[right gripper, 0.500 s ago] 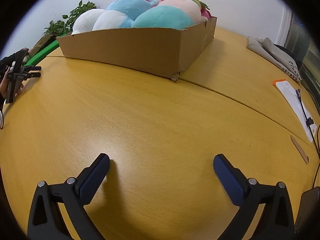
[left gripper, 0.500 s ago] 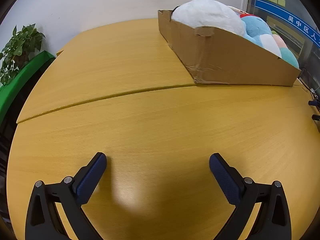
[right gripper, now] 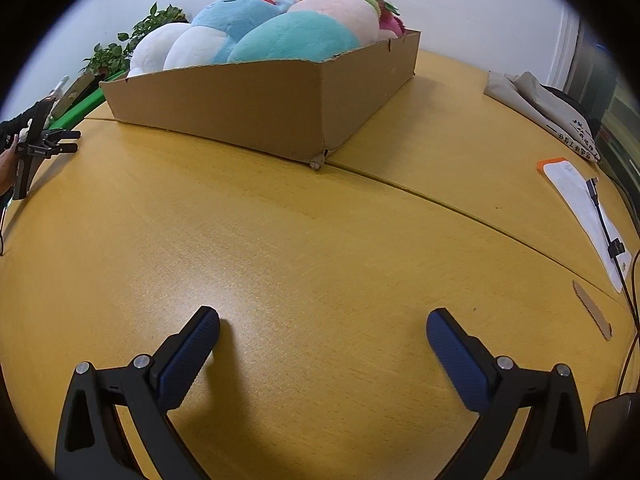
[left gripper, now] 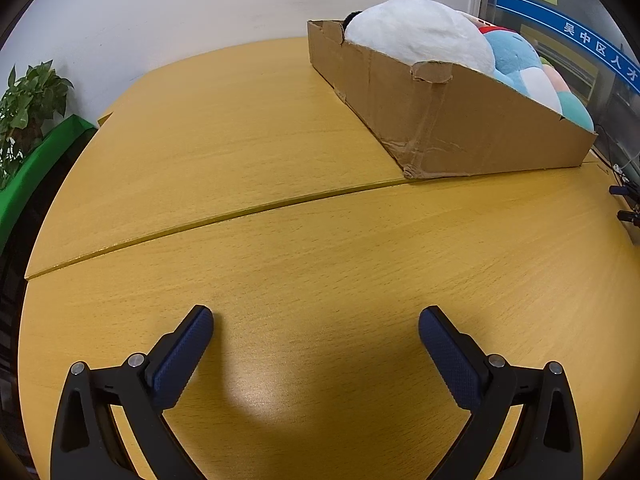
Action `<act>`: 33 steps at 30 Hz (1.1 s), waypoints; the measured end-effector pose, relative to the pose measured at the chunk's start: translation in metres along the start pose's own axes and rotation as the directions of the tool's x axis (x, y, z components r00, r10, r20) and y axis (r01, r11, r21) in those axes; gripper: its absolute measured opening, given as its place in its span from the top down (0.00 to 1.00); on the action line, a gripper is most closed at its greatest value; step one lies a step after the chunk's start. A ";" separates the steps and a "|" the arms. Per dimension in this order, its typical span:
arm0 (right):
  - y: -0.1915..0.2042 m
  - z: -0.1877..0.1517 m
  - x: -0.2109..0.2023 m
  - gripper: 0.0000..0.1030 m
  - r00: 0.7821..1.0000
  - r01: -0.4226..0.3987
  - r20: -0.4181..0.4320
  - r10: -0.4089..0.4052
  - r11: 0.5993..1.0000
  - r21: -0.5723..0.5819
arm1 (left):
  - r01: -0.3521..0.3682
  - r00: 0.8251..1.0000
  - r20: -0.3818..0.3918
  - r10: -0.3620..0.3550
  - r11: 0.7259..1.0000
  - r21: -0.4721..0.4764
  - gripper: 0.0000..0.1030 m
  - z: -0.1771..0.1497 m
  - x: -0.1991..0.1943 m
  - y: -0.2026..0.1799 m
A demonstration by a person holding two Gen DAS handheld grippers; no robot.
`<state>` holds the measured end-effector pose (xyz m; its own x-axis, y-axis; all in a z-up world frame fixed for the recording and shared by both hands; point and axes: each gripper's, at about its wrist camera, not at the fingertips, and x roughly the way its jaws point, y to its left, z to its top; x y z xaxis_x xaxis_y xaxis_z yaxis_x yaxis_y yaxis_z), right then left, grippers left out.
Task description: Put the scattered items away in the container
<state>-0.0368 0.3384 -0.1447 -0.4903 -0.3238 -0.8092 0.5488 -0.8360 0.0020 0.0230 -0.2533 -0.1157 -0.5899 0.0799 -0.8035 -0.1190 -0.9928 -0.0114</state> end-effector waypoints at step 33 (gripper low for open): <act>0.002 0.000 0.000 0.00 1.000 0.005 0.001 -0.005 1.000 0.001 | -0.002 1.000 -0.002 0.002 1.000 -0.003 0.00 0.004 0.003 0.001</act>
<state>-0.0357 0.3364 -0.1449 -0.4934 -0.3198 -0.8089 0.5459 -0.8378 -0.0018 0.0183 -0.2540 -0.1155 -0.5884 0.0780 -0.8048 -0.1154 -0.9932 -0.0119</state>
